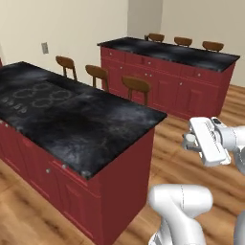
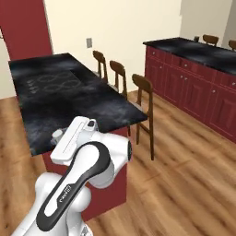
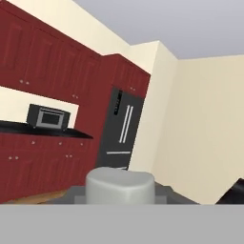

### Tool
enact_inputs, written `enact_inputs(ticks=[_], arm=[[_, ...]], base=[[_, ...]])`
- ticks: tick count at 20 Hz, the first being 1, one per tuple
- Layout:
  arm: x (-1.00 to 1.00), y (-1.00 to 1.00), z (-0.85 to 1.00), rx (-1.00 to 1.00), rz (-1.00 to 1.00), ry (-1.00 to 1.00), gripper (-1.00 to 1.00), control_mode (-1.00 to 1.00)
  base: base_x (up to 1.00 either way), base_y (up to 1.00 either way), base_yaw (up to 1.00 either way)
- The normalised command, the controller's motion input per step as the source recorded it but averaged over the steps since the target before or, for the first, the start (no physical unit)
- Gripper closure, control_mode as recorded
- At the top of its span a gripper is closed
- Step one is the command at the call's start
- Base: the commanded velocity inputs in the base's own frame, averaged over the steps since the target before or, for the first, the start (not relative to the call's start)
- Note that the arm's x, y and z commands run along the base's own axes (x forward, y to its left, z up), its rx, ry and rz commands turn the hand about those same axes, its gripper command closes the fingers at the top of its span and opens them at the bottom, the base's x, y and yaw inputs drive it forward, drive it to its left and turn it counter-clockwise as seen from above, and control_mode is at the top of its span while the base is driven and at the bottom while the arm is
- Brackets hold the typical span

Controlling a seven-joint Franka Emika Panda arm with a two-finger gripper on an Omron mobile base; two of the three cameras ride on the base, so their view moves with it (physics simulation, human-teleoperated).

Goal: Pick up the marshmallow and place it in the cup of hot chocolate on the dining counter.

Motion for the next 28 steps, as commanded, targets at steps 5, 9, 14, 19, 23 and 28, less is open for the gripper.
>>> enact_inputs(ticks=[5, 9, 14, 19, 23, 28], arm=[[0.0, 0.0, 0.0, 0.0, 0.0, 0.0, 1.0, 1.0], [0.0, 0.0, 0.0, 0.0, 0.0, 0.0, 1.0, 1.0], [0.0, 0.0, 0.0, 0.0, 0.0, 0.0, 1.0, 1.0], [0.0, 0.0, 0.0, 0.0, 0.0, 0.0, 1.0, 1.0], [0.0, 0.0, 0.0, 0.0, 0.0, 0.0, 1.0, 1.0], [0.0, 0.0, 0.0, 0.0, 0.0, 0.0, 1.0, 1.0]], base=[[0.14, -1.0, 0.16], [0.06, -1.0, 0.12], [0.39, -1.0, 0.13], [0.82, -1.0, 0.08], [0.87, -1.0, 0.08], [0.94, -1.0, 0.08]])
